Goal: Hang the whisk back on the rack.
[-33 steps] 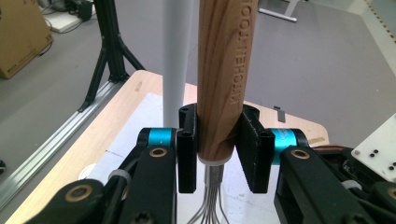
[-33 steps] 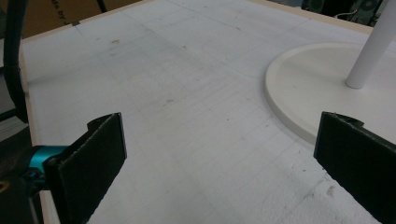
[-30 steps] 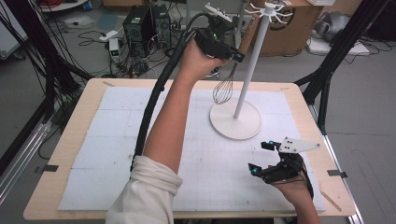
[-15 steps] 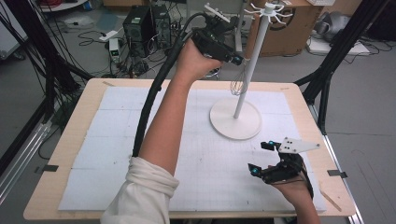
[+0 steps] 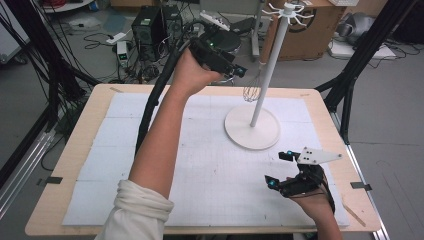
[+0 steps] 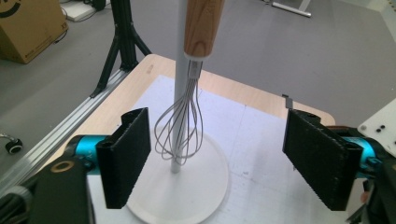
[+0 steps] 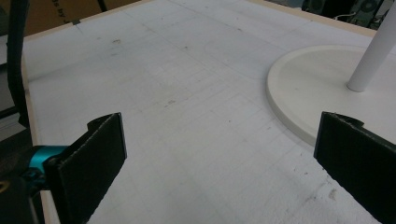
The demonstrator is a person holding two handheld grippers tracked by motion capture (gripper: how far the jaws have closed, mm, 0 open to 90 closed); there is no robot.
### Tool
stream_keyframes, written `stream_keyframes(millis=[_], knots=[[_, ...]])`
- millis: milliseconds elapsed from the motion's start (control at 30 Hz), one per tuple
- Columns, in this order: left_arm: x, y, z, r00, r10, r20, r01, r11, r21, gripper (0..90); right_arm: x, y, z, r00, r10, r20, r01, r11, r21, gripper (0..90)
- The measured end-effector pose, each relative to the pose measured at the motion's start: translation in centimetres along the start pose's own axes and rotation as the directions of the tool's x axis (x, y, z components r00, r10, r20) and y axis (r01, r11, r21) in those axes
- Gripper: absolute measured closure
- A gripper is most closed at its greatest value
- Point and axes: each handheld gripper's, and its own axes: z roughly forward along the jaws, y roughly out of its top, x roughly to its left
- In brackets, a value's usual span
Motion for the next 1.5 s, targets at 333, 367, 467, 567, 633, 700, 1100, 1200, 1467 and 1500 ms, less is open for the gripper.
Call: stream_keyframes(millis=[333,367,467,567,633,700,1100,1200,1467,1500], knots=[[-0.6,-2.5,-2.0,0.9999,-0.013,-0.007,0.013,0.9999,-0.009,12.8,0.0,0.0,0.2,1.0,-0.009,0.001,0.009,1.0,0.003,1.5],[-0.8,-2.8,-2.1,0.9997,-0.019,-0.014,0.019,0.9998,-0.008,12.3,0.1,0.0,0.2,1.0,-0.007,-0.002,0.007,1.0,0.005,1.5],[-0.8,-3.8,-2.6,0.9996,-0.027,0.001,0.027,0.9995,-0.018,10.8,0.1,0.1,0.3,1.0,-0.01,-0.002,0.01,1.0,0.005,1.5],[-1.0,-4.7,-3.0,0.9991,-0.041,-0.004,0.041,0.9991,-0.012,7.6,0.2,0.1,0.4,1.0,-0.009,-0.002,0.009,1.0,0.009,1.5],[-1.0,-5.3,-3.3,0.9988,-0.049,0.0,0.049,0.9986,-0.02,6.2,0.2,0.1,0.5,1.0,-0.009,-0.004,0.009,1.0,0.013,1.5],[-1.1,-5.9,-3.6,0.9989,-0.047,-0.002,0.047,0.9989,-0.01,6.1,0.1,0.1,0.5,0.9999,-0.011,-0.002,0.011,1.0,0.013,1.5],[-1.9,-8.9,-5.8,0.9993,-0.037,-0.001,0.037,0.9992,-0.015,1.6,0.2,0.2,0.6,0.9999,-0.014,-0.002,0.014,1.0,0.018,1.5],[-2.1,-9.9,-6.3,0.9987,-0.047,0.018,0.048,0.9982,-0.036,1.6,0.2,0.1,0.6,0.9999,-0.01,-0.002,0.01,1.0,0.018,1.5],[-2.7,-12.8,-7.1,0.9987,-0.052,-0.001,0.052,0.9983,-0.028,1.6,0.2,0.2,0.6,0.9999,-0.014,0.0,0.014,1.0,0.017,1.5],[-2.7,-13.2,-7.2,0.9983,-0.058,0.001,0.058,0.9978,-0.034,1.6,0.2,0.2,0.6,0.9999,-0.014,0.001,0.014,1.0,0.017,1.5]])
